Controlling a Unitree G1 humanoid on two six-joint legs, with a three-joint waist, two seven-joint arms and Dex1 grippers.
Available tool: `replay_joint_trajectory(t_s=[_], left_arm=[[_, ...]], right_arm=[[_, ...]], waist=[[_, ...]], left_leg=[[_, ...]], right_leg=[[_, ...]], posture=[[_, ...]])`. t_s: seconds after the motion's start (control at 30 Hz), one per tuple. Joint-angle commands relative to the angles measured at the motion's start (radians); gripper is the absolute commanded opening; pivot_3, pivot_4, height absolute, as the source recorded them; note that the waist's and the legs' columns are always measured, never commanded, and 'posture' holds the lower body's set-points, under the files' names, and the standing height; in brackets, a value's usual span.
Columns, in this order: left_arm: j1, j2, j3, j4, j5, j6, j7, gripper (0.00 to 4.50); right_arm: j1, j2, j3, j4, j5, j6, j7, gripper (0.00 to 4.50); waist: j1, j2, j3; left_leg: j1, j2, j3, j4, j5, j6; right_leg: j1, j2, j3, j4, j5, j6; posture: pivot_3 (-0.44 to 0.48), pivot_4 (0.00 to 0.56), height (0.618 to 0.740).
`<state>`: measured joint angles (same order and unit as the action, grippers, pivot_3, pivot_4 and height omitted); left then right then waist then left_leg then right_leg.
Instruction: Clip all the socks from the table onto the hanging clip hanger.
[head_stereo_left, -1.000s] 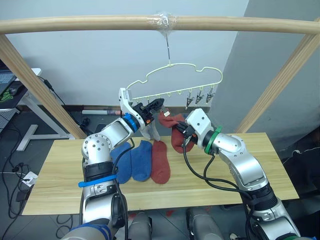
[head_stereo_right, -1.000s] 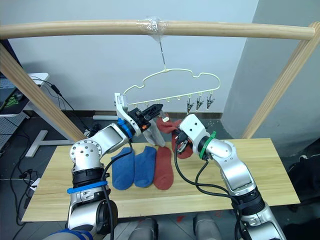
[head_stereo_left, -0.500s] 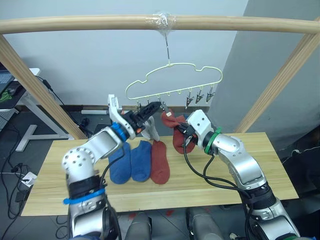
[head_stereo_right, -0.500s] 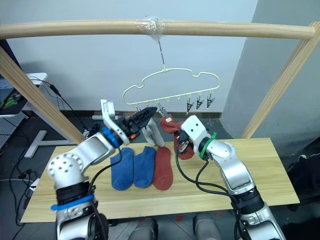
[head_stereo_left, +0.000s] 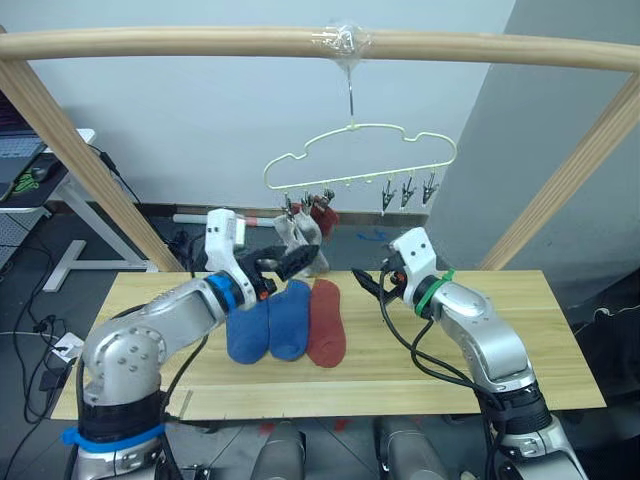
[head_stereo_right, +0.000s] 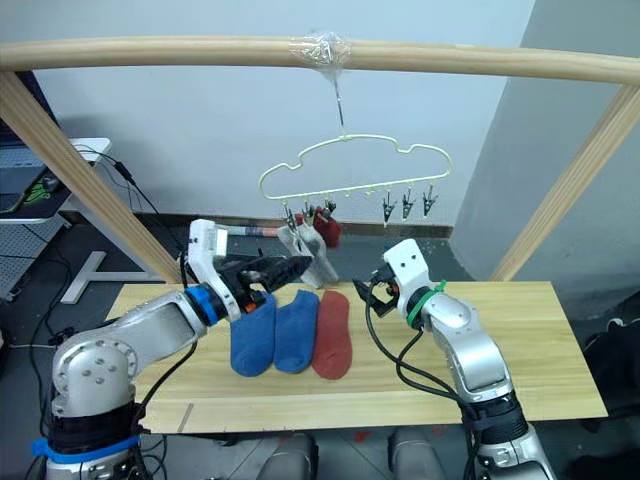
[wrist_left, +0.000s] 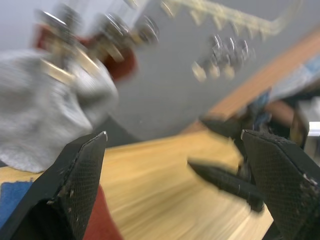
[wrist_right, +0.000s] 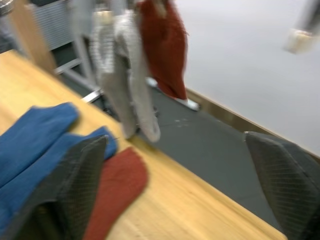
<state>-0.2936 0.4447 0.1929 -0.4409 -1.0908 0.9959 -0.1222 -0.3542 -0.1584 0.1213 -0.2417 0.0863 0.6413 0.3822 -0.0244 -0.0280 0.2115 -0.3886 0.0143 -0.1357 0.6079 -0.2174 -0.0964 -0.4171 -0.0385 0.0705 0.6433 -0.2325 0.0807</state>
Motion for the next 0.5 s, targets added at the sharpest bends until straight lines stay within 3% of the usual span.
replay_joint_trajectory(t_s=[0.03,0.13,0.2,0.3,0.5], left_arm=[[0.012,0.027,-0.058,-0.022,0.152,-0.134,-0.101,4.5],[0.018,0.052,-0.106,-0.013,0.255,-0.218,-0.181,4.5],[0.0,0.056,-0.119,0.012,0.298,-0.257,-0.217,4.5],[-0.028,0.055,-0.117,0.048,0.342,-0.3,-0.252,4.5],[-0.038,0.057,-0.126,0.049,0.393,-0.336,-0.317,4.5]], right_arm=[[-0.029,0.057,-0.056,-0.074,0.034,0.027,-0.081,4.45],[-0.048,0.093,-0.084,-0.074,0.043,0.024,-0.125,4.45],[-0.073,0.115,-0.084,-0.055,0.03,0.001,-0.157,4.1],[-0.106,0.135,-0.078,-0.026,0.016,-0.019,-0.191,3.21],[-0.156,0.159,-0.099,0.037,0.026,-0.052,-0.231,3.21]], waist=[[-0.003,0.0,0.0],[-0.005,0.0,0.0],[-0.005,0.001,0.0],[-0.007,0.001,0.0],[-0.008,0.001,0.0]], left_leg=[[-0.002,0.0,0.0,0.0,0.0,0.0],[-0.004,0.001,0.0,0.0,0.0,0.0],[-0.005,0.001,0.0,0.0,0.0,0.0],[-0.007,0.0,0.0,0.0,0.0,0.0],[-0.008,0.0,0.0,0.0,0.0,0.0]], right_leg=[[-0.003,0.0,0.0,0.001,0.0,0.0],[-0.005,0.001,0.0,0.001,0.0,0.0],[-0.005,0.001,0.0,0.0,0.0,0.0],[-0.006,0.0,0.0,0.0,0.0,0.0],[-0.007,0.0,0.0,0.0,0.001,0.001]], posture=[[0.061,0.188,0.74],[0.047,0.184,0.74],[0.043,0.182,0.74],[0.04,0.178,0.74],[0.047,0.177,0.74]])
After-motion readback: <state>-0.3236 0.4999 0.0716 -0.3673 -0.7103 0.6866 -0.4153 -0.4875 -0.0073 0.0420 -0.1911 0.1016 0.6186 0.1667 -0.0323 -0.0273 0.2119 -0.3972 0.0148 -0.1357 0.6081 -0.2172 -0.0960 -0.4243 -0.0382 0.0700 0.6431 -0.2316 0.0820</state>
